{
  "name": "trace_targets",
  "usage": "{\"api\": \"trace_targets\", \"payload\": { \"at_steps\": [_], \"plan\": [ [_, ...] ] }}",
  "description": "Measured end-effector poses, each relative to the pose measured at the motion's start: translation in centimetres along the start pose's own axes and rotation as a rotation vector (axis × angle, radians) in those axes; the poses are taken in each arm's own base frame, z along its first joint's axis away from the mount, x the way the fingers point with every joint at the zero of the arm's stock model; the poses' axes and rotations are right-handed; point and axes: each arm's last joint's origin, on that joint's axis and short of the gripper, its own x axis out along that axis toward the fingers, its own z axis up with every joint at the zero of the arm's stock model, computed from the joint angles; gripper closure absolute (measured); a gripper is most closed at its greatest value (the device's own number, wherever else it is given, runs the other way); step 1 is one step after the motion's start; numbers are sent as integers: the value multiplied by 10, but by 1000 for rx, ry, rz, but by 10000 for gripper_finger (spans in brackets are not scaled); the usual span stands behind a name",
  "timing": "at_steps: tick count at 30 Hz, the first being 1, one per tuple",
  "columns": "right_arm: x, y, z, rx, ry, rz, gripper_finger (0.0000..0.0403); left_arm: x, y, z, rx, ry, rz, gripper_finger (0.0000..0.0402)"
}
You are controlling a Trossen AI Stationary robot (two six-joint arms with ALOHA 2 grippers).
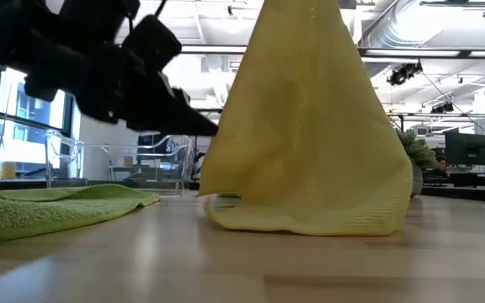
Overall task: Roll microfiber towels into tight, uniform cylinder then place into a basket
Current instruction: Fold the yellow towel
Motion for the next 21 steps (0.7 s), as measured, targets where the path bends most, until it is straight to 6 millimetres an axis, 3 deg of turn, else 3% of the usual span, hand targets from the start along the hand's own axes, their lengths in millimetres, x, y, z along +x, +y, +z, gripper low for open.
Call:
{"api": "trace_targets", "payload": {
  "at_steps": [7,13,21],
  "plan": [
    [0,0,0,-2,2,-1,403,15,-8,-7,-7,37,-1,247],
    [0,0,-1,-4,7,-3,403,23,-5,-15,5,69,168,258],
    [-2,1,-3,-42,13,-34,403,24,-3,-14,13,80,252,350]
  ]
}}
